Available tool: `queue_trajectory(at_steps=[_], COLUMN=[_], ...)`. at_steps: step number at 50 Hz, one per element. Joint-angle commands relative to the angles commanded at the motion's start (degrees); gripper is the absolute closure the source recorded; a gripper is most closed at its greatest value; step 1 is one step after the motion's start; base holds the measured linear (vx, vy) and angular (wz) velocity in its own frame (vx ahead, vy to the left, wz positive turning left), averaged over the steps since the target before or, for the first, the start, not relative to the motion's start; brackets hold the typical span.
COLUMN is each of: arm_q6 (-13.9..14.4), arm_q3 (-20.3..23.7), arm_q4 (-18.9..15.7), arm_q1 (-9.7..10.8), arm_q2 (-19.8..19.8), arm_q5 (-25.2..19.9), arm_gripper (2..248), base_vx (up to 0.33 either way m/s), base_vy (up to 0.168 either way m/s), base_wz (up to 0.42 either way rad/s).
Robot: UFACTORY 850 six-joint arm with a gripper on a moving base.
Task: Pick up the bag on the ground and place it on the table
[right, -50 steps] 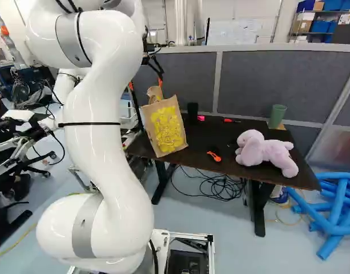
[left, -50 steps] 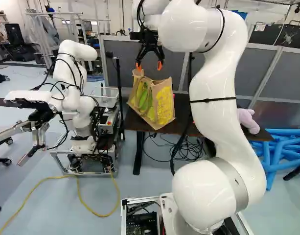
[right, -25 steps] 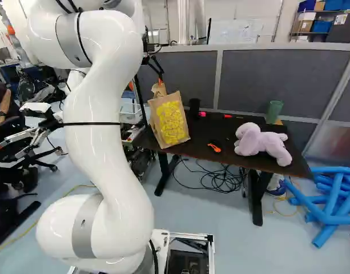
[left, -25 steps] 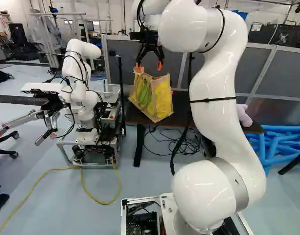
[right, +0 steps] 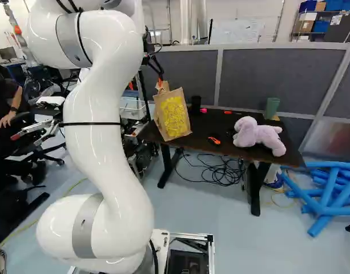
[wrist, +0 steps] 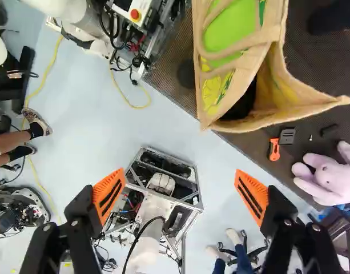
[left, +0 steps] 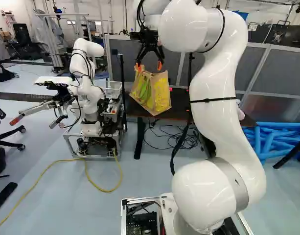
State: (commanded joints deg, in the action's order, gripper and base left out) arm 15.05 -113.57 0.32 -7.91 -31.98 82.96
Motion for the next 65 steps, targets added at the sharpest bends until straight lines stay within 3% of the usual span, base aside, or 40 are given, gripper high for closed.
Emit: queue_trajectory(at_steps=[30, 65], arm_q6=[0.0, -0.08], arm_q3=[0.0, 0.56], arm_q4=[0.0, 0.0], arm_q1=[0.0, 0.04], arm_q2=[0.0, 0.25], arm_q5=[0.0, -0.68], arm_gripper=[3, 3], base_vx=[-0.161, 0.0], base_vy=[0.001, 0.0], base_wz=[0.024, 0.0])
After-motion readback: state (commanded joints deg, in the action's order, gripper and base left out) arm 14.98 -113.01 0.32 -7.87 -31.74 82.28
